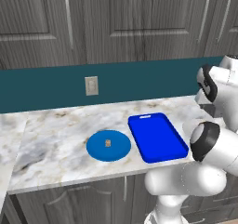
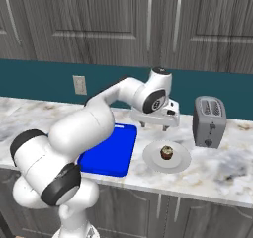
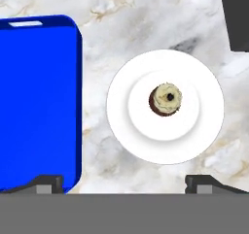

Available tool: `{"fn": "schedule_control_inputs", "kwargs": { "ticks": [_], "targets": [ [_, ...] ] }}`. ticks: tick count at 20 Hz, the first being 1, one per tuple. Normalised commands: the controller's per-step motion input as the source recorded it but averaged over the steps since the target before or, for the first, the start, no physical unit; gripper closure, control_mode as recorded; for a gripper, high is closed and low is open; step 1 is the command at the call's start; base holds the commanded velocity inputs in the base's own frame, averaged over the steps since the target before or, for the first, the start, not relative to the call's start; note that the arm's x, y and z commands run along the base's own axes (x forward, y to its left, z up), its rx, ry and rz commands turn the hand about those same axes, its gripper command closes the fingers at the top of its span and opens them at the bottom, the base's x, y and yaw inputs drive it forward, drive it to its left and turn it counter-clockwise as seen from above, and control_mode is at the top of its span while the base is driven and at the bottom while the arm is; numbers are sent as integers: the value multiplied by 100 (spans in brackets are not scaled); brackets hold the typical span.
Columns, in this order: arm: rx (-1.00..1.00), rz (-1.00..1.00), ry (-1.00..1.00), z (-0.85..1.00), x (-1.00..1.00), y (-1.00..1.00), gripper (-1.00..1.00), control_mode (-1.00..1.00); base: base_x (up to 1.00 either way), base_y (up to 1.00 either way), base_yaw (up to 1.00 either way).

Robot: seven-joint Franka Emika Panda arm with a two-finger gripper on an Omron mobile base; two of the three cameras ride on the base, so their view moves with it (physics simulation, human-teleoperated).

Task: Move the dessert items from the plates to the tray.

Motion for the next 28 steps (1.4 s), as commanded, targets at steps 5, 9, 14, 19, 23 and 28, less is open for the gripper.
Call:
{"fn": "schedule_control_inputs", "kwargs": {
  "ticks": [5, 9, 14, 19, 23, 28],
  "targets": [
    [0, 0, 0, -58, 8, -20, -100, -100, 0, 0, 0],
    [0, 0, 0, -41, 1, -31, -100, -100, 0, 0, 0],
    [0, 0, -1, -23, 8, -21, -100, -100, 0, 0, 0],
    [0, 0, 0, -10, 42, -14, -100, -100, 0, 0, 0],
    [0, 0, 0, -18, 33, -2, -100, -100, 0, 0, 0],
    [0, 0, 0, -25, 23, -2, -100, -100, 0, 0, 0]
  ]
}}
